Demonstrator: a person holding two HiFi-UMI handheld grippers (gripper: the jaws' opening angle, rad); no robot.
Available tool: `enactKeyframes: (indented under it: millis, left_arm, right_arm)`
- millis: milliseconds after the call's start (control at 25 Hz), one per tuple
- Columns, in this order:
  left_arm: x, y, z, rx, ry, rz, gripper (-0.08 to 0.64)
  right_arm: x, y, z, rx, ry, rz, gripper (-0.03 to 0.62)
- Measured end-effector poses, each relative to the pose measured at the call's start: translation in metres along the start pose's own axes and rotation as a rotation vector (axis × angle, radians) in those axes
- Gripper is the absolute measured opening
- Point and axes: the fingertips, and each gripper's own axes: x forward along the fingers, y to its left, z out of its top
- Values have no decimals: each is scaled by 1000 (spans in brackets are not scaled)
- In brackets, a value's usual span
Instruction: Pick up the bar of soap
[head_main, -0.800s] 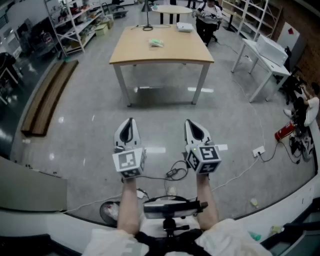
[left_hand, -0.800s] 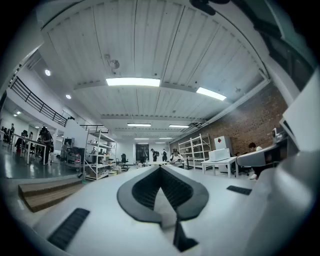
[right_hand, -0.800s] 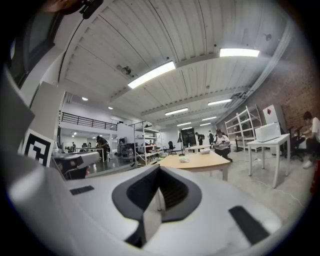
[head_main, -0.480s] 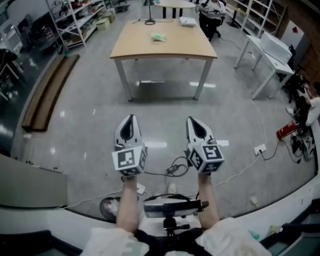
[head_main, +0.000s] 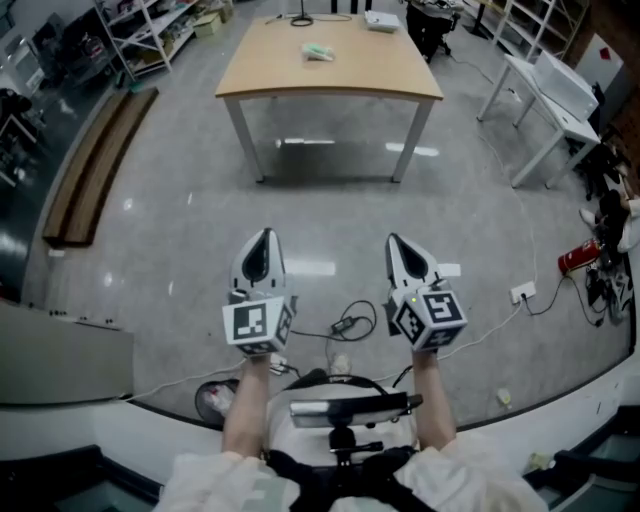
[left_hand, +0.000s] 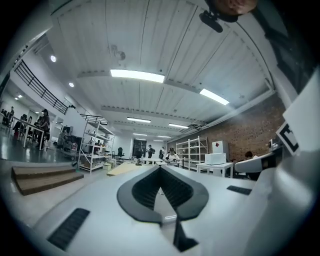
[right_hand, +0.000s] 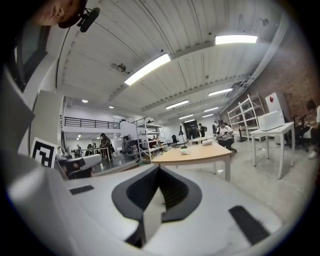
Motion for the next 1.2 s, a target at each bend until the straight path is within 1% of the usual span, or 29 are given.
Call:
enactKeyframes:
  millis: [160,280,320,400,480,600,720,840,960,1040,1200]
  left_arm:
    - [8,0,0,39,12,31,0]
    - [25,7,-2,61,14,52,0]
    - [33,10,-2,55,5,59,0]
    - [56,18,-1,-1,-31,76,0]
    - [88,29,-3,-54,-60,89,0]
    - [151,51,-14,-52,-63,92,0]
    - [229,86,-17,-85,-57,83,0]
    - [313,121,-8,-78,-62,64,0]
    - [398,154,-2,-85,-58,22,0]
    - [449,176,3,-76,-56,15,0]
    - [526,207,18,-59,-74,17,0]
  right_arm:
    - [14,-11,5,43,-28,43,5]
    - [31,-15,6,70,-23,71,5]
    - [36,-16,5,69,-16,89,5]
    - [55,-25,6,44,-12,116,5]
    - [84,-43,5,32,-16,112,5]
    - [142,-71,4,51,-12,89,6]
    - [222,-95,16,24,-5,70,6]
    - [311,-116,36,2,0,64,5]
    - [391,-134,57,-6,-25,53,6]
    - [438,-145,68,-1,-44,41,6]
    - [513,-164,90,-6,-54,49,6]
